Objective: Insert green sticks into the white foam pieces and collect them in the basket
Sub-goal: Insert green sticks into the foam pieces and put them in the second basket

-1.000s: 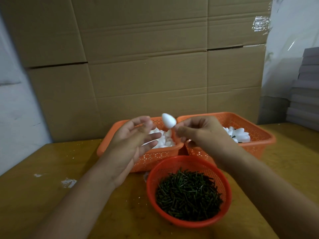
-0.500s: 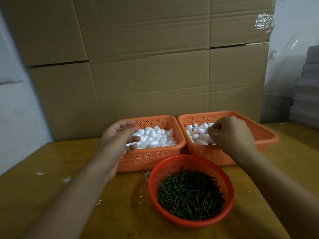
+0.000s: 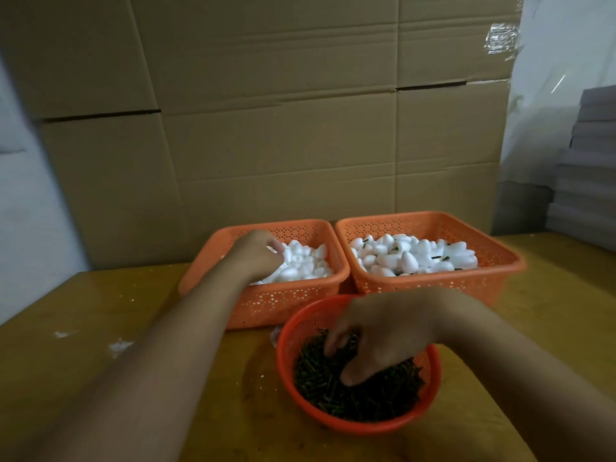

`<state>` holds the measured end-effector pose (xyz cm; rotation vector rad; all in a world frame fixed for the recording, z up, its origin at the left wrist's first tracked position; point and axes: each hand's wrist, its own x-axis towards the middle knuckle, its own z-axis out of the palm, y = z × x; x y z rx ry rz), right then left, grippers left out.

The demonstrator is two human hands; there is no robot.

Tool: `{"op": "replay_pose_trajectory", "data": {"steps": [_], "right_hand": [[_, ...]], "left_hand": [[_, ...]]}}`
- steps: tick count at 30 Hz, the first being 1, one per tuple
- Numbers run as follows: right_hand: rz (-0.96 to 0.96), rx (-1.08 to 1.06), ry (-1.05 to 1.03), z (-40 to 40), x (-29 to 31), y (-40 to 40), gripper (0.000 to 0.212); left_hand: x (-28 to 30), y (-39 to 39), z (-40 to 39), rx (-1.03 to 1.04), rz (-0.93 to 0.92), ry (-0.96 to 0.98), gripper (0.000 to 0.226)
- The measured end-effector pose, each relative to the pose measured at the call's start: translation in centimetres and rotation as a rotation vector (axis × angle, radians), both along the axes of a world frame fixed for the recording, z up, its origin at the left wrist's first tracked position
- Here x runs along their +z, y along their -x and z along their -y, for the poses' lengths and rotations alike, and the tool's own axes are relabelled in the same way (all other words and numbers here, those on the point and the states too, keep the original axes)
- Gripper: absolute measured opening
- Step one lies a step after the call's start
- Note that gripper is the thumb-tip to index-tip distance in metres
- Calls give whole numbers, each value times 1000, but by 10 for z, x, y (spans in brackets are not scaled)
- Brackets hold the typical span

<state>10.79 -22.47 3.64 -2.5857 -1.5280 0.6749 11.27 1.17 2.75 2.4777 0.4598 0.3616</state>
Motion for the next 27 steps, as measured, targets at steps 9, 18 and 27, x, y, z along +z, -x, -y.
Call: {"op": "replay_pose_trajectory", "data": {"steps": [9, 18, 27], "right_hand": [[10, -28, 138, -2, -5, 4, 52], [-31, -40, 119, -2, -6, 3, 53], [-27, -55, 97, -3, -9, 0, 56]], "left_hand": [[-6, -26, 10, -30, -312, -238, 25], [-6, -21, -11, -90, -4, -170, 31], [17, 42, 9, -329, 327, 76, 22]]}}
